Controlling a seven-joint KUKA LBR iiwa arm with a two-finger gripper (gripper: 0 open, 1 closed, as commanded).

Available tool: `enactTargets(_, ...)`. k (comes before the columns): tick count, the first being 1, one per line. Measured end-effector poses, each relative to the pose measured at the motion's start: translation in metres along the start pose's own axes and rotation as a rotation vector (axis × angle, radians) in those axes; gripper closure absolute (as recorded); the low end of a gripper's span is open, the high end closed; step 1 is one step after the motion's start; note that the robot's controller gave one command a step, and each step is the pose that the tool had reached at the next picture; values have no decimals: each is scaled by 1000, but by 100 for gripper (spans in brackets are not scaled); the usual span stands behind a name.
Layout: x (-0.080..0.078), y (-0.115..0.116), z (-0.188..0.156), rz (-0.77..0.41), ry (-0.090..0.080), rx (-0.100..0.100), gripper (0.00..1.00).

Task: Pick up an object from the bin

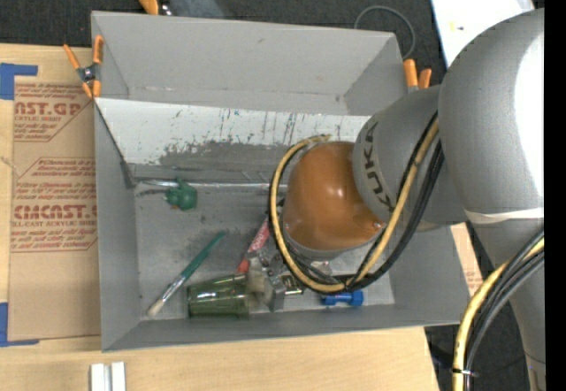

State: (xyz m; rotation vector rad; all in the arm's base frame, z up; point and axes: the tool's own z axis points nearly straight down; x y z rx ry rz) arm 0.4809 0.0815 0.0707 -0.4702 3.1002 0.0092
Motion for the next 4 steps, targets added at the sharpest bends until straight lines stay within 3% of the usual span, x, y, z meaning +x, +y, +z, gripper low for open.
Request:
enactTargets(1,1,0,-17,0,4,0,100)
enactTargets(2,0,1,-76,-1,3,0,100)
enactTargets(3,1,1,-67,-1,4,-1,100)
enactTargets(4,0,2,-87,-2,1,0,100)
